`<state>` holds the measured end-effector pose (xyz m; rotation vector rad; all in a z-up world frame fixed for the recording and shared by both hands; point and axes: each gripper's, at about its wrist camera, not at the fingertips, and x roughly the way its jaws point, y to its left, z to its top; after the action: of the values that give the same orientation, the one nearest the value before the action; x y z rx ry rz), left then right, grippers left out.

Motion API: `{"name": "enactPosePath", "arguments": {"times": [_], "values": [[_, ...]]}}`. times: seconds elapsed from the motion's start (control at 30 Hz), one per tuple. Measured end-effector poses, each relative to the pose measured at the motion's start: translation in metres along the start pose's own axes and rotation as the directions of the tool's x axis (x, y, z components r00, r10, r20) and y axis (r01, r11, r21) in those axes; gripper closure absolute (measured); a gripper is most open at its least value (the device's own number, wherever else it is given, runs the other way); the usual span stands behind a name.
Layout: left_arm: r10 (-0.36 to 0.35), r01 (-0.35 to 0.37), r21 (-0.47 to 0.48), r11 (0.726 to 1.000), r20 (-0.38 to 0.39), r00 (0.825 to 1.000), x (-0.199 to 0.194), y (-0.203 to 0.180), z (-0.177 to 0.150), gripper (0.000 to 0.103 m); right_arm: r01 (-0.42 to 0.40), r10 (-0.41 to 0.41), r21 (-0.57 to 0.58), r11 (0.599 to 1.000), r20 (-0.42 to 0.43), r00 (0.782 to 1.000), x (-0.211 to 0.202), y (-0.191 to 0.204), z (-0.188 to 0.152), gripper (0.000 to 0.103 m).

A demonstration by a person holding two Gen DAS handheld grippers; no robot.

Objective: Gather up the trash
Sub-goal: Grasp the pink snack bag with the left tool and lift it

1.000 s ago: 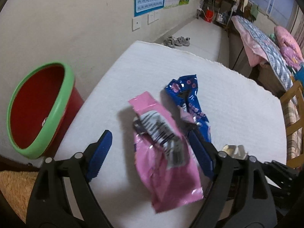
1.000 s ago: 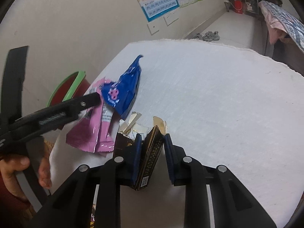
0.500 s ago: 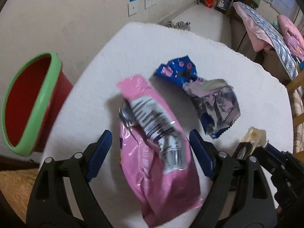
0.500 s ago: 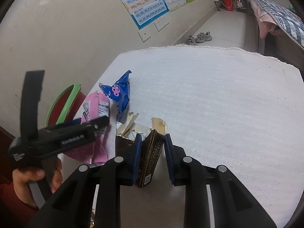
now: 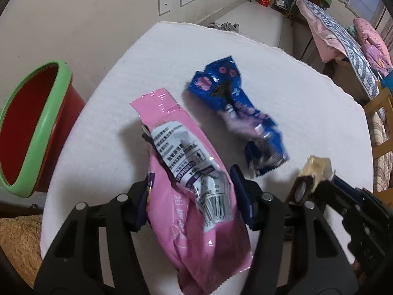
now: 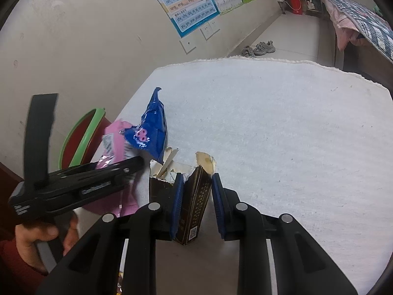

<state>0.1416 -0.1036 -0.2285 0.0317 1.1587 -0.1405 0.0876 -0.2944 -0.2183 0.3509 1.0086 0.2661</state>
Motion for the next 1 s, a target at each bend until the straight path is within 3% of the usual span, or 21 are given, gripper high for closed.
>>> {"name": "enactPosePath", "arguments": {"times": [0.23,0.47,0.7,0.8,1.0], "values": [[-0.023,0.021,-0.056,0.998,-0.025,0.999,-0.027,0.026,-0.017,0.05,0.001,-0.001,0.019,1.0,-0.013,1.0,0.007,0.004,-0.001,0.083],[-0.044,0.044,-0.002,0.999,-0.02,0.999,-0.066,0.044,-0.044,0.05,0.047,-0.047,0.024,0.999,-0.012,0.999,-0.011,0.032,-0.022,0.085],[-0.034,0.029,0.09,0.996,0.05,0.998,-0.1,0.053,-0.067,0.05,0.148,-0.146,0.046,0.988,-0.055,0.988,-0.019,0.051,-0.061,0.087],[-0.038,0.028,0.113,0.993,0.089,0.995,-0.113,0.057,-0.068,0.05,0.196,-0.193,0.052,0.979,-0.06,0.979,-0.018,0.057,-0.064,0.081],[-0.057,0.044,0.105,0.993,0.126,0.99,-0.131,0.07,-0.068,0.05,0.261,-0.259,0.091,0.961,-0.037,0.965,-0.026,0.064,-0.061,0.046]]}}
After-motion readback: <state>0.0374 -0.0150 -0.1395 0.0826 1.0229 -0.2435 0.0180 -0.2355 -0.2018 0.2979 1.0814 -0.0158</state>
